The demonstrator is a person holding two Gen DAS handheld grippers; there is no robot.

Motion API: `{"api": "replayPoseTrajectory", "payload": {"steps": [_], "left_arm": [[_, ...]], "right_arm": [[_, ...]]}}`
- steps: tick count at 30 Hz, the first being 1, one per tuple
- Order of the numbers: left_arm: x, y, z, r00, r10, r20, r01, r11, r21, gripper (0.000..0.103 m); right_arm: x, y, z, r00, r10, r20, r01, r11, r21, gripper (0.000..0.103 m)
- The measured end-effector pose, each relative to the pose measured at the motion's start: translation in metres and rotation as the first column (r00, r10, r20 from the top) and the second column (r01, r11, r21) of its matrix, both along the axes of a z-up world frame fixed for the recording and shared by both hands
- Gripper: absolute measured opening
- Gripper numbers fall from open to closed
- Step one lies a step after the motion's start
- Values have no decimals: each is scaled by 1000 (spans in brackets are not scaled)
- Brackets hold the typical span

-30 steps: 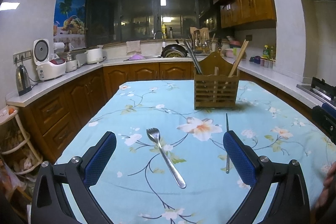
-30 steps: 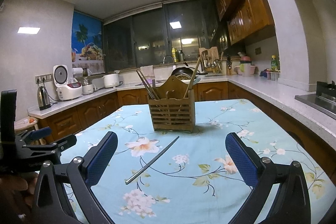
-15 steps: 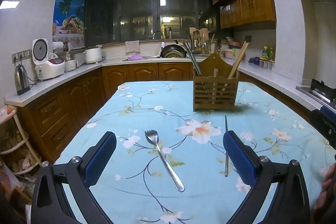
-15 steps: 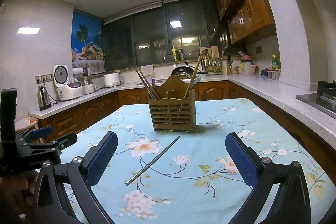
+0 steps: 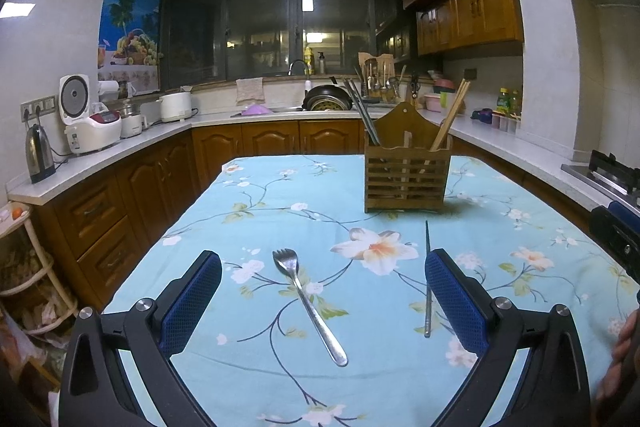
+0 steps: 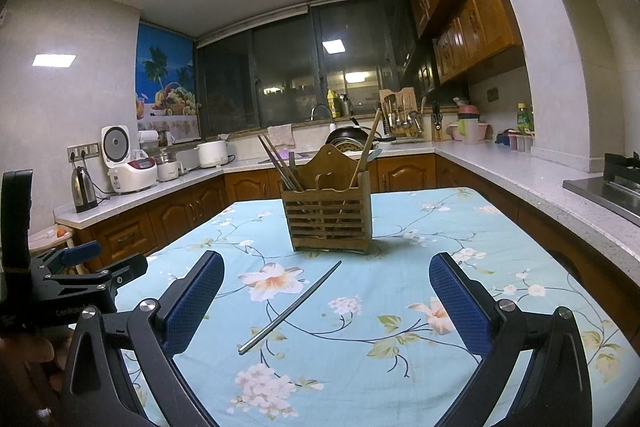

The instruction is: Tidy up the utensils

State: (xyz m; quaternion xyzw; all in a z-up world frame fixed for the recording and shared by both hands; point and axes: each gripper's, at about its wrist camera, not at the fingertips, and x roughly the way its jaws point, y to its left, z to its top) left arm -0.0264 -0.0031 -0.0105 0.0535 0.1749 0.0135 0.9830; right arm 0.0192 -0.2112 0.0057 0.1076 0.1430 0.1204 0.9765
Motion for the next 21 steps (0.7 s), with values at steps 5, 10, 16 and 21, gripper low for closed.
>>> {"api": "replayPoseTrajectory", "payload": {"steps": [5, 10, 16, 21], "left_arm": [[0, -1, 0, 1000, -1, -2, 1, 1000, -4, 102], [2, -1, 0, 1000, -4, -8, 4, 1000, -9, 102], [3, -2, 0, 1000, -8, -8, 8, 1000, -13, 102], [7, -2, 0, 1000, -10, -14, 10, 1000, -22, 102]], "right_arm": [[0, 0, 0, 1000, 1, -3, -1, 1000, 0, 103], [3, 1, 1, 1000, 2, -12, -2, 1000, -1, 103], [6, 0, 2, 1000, 1, -14, -1, 1000, -1, 103], [10, -1, 0, 1000, 2, -28, -2, 1000, 1, 103]]}}
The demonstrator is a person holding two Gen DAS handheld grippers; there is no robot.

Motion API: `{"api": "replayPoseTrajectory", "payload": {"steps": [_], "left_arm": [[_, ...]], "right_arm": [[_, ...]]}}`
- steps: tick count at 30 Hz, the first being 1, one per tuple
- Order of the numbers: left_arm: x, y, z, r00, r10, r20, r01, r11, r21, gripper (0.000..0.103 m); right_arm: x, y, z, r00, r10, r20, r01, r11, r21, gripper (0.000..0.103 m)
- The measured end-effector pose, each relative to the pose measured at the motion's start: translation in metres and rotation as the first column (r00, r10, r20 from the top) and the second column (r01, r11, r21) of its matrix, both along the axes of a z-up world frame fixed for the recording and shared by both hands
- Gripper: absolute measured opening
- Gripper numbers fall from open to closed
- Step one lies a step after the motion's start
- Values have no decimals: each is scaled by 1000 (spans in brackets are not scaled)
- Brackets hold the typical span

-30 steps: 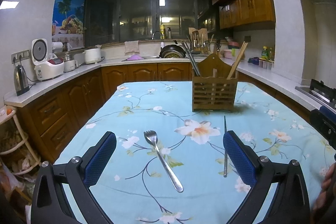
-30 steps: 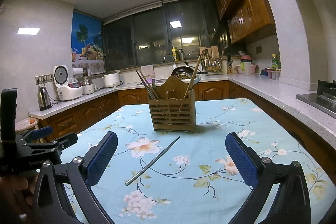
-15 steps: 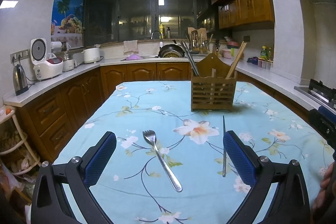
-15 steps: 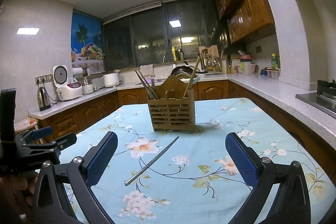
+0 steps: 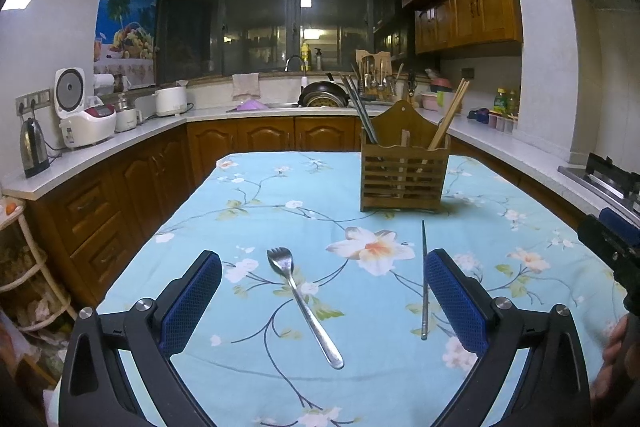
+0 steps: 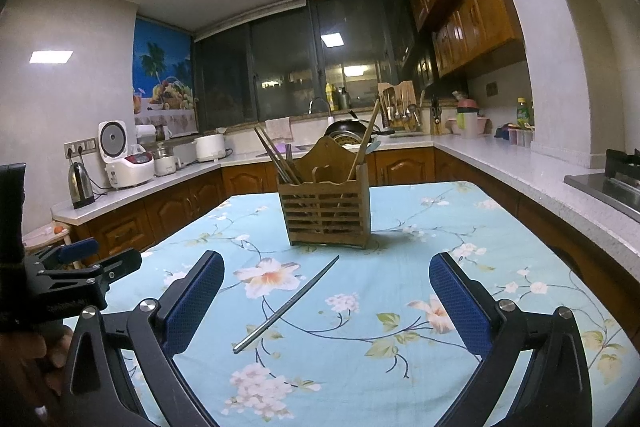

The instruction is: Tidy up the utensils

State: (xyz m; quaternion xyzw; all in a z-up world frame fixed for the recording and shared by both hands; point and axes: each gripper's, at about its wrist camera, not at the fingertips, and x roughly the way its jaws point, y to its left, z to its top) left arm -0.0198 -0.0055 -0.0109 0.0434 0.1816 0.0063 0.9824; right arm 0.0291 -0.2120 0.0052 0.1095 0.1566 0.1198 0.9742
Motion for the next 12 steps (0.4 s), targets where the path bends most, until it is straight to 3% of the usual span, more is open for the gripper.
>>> {"api": "replayPoseTrajectory", "payload": {"steps": [12], "left_arm": [[6, -6, 1, 1000, -15, -9, 15, 1000, -14, 102]], "right_arm": [[8, 2, 0, 1000, 5, -15, -5, 1000, -3, 103]]}}
